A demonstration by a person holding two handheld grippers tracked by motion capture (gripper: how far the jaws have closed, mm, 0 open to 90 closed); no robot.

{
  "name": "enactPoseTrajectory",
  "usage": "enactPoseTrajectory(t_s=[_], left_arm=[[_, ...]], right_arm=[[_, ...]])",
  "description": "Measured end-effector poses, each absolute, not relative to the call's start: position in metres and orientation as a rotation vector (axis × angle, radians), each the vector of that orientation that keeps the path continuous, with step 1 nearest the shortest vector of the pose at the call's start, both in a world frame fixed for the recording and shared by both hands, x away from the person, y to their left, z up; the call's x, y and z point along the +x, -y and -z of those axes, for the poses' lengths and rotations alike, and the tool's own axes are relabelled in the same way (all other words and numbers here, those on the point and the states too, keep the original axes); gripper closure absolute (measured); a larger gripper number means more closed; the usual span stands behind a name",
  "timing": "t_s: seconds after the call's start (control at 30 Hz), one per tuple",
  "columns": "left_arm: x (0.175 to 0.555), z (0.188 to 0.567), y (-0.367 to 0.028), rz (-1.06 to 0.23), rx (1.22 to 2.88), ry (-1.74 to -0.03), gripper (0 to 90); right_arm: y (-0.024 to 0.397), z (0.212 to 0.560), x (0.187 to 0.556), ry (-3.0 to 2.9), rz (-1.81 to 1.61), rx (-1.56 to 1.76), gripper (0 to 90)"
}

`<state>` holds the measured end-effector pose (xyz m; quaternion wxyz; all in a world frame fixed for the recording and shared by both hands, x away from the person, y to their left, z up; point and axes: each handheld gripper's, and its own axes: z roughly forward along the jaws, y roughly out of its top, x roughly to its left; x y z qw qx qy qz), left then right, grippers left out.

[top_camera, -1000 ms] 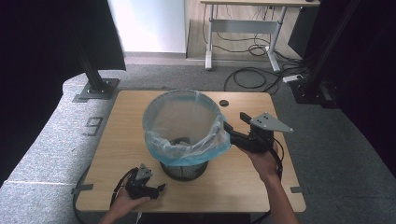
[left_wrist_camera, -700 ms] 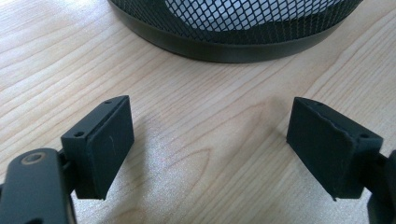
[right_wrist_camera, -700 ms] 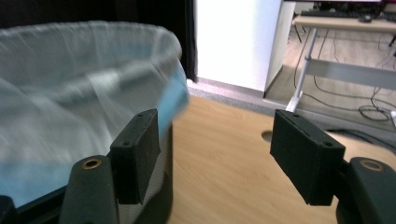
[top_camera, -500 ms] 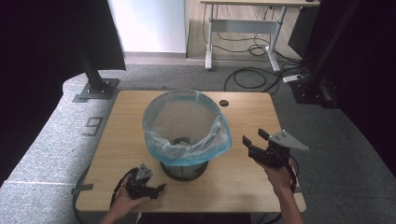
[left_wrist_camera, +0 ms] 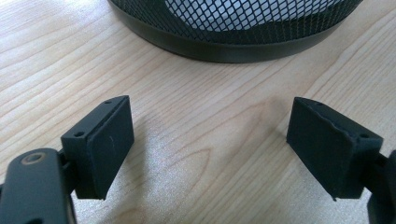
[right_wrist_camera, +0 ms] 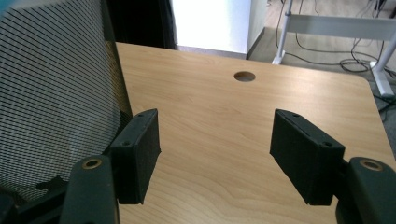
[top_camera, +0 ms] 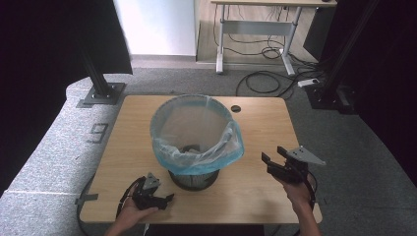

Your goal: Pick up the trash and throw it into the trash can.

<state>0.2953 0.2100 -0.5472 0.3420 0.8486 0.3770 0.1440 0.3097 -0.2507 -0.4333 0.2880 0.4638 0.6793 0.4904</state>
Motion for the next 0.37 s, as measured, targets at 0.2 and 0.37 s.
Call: enactPoseTrajectory(t_s=[0.2, 0.37], left_arm=[[0.2953, 0.5471, -0.2101, -0.375, 2.209, -0.979, 14.7], [0.2953, 0.5471, -0.2101, -0.375, 2.209, -0.979, 14.7]], right_arm=[[0.2508, 0.4407, 0.3122, -1.838, -1.290, 1.255, 32.1], [0.2490, 0.4411, 0.3128, -1.842, -1.289, 1.250, 31.3]])
